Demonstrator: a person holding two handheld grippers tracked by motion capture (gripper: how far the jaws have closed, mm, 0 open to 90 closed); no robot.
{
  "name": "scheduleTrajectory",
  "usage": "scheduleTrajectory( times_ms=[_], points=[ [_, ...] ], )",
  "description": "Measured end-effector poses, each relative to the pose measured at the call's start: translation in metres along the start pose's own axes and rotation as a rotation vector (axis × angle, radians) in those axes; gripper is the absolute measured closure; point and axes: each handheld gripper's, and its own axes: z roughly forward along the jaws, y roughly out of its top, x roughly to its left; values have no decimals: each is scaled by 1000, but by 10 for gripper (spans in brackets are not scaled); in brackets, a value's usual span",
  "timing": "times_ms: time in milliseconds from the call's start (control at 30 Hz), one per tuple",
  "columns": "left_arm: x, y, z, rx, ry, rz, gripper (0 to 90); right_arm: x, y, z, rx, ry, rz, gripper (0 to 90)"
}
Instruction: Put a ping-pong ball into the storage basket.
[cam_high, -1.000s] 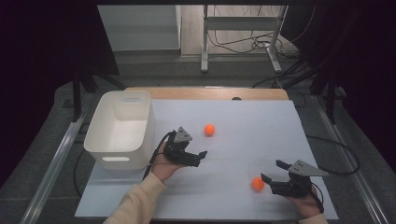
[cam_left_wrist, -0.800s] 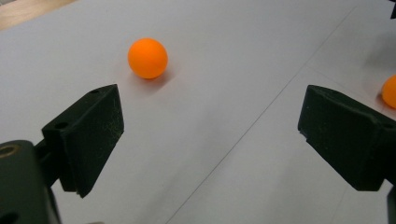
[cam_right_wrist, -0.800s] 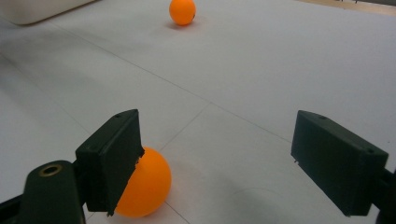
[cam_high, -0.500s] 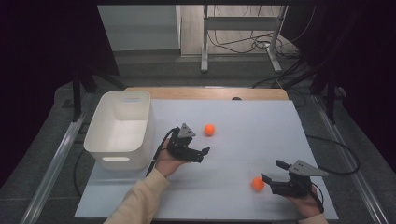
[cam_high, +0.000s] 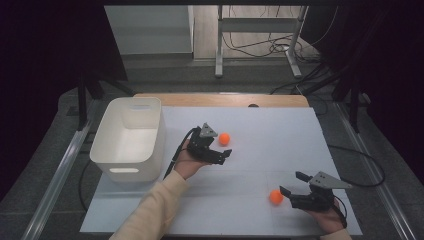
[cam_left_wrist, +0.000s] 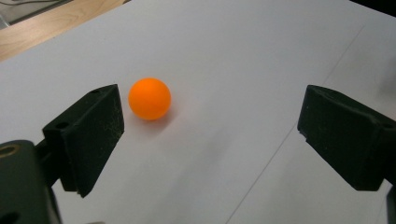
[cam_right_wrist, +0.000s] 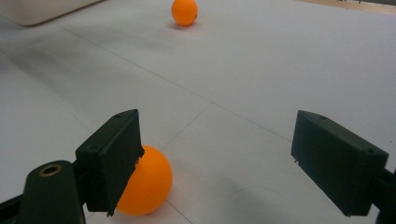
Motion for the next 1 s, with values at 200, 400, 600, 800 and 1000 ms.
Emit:
scheduleTrajectory(
  times_ms=[200,400,600,800,1000],
  points=[
    [8,1,12,28,13,-18,79,3,-1,0,7,9,-6,167],
    [14,0,23,43,25,-38,79,3,0,0,8,-5,-2,167],
    [19,3,32,66,38,-39,80,2,-1,1,10,-6,2,166],
    [22,8,45,73,55,-34,81,1,0,1,7,-7,2,167],
    [26,10,54,94,64,-40,81,1,-1,1,7,-4,2,166]
  ],
)
